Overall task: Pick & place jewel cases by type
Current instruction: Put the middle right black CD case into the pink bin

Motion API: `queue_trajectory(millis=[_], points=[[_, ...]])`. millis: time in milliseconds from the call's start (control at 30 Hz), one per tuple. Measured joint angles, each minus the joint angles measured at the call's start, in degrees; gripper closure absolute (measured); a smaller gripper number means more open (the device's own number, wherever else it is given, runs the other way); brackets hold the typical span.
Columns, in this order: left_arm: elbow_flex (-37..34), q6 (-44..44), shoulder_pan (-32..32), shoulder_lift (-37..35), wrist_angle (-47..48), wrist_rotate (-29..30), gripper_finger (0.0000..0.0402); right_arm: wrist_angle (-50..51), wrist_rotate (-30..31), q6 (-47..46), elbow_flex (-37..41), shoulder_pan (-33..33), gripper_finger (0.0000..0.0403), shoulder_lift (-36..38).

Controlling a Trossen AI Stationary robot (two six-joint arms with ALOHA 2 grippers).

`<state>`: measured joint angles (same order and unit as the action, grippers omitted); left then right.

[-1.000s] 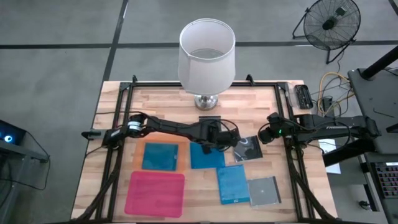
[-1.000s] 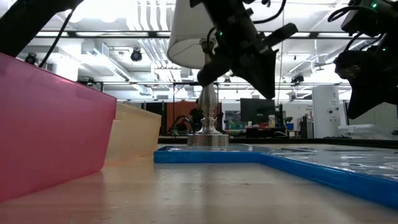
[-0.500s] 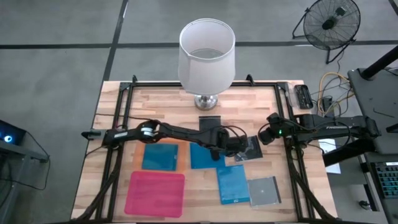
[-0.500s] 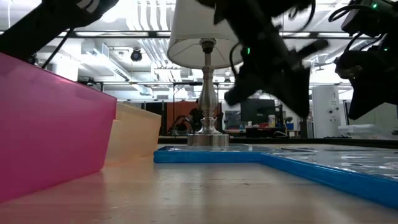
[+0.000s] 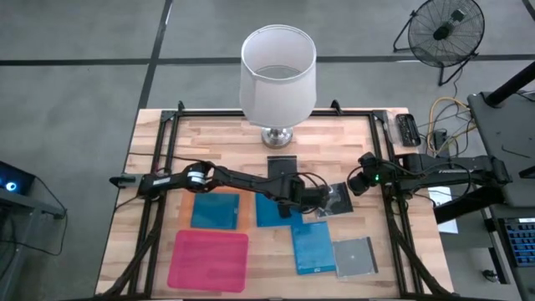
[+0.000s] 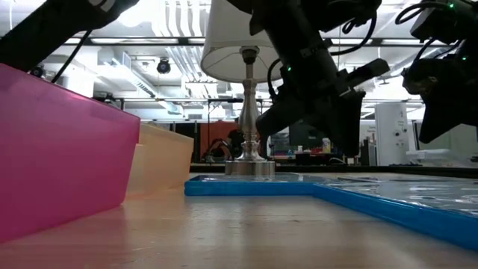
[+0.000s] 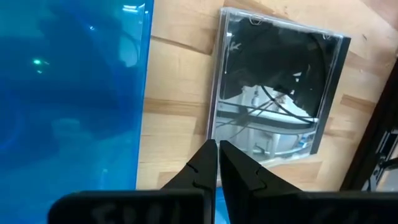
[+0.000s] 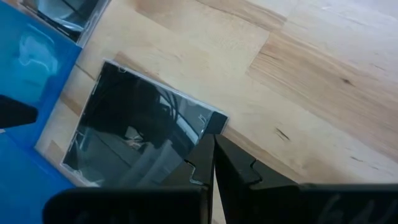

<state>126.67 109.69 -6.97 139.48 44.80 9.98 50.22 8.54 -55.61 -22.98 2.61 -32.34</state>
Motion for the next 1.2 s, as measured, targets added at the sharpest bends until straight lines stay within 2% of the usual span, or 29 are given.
queue_trajectory(millis=[167, 700, 900, 1067, 1200], points=[[-0.1, -1.8, 1.1, 0.6, -0.8, -0.3, 0.0401, 0.1, 0.3, -0.1, 0.0, 0.0, 0.0394, 0.0], [-0.4, -5.7, 1.7, 1.2, 0.7, -1.2, 0.0401, 0.4, -1.1, -8.8, 0.6, 0.0, 0.0394, -0.1], [-0.4, -6.5, 1.7, 3.6, -1.8, -4.7, 0.0401, 0.2, -1.8, -11.7, 1.5, -0.2, 0.0394, -0.1], [-0.3, -7.5, 1.6, 3.9, -2.3, -4.3, 0.0401, -0.1, -6.9, -12.6, 3.7, -0.2, 0.0394, -0.1], [-0.3, -7.9, 1.7, 3.9, -2.3, -4.0, 0.0401, -3.0, -8.5, -11.1, 5.3, -0.2, 0.0394, -0.1]])
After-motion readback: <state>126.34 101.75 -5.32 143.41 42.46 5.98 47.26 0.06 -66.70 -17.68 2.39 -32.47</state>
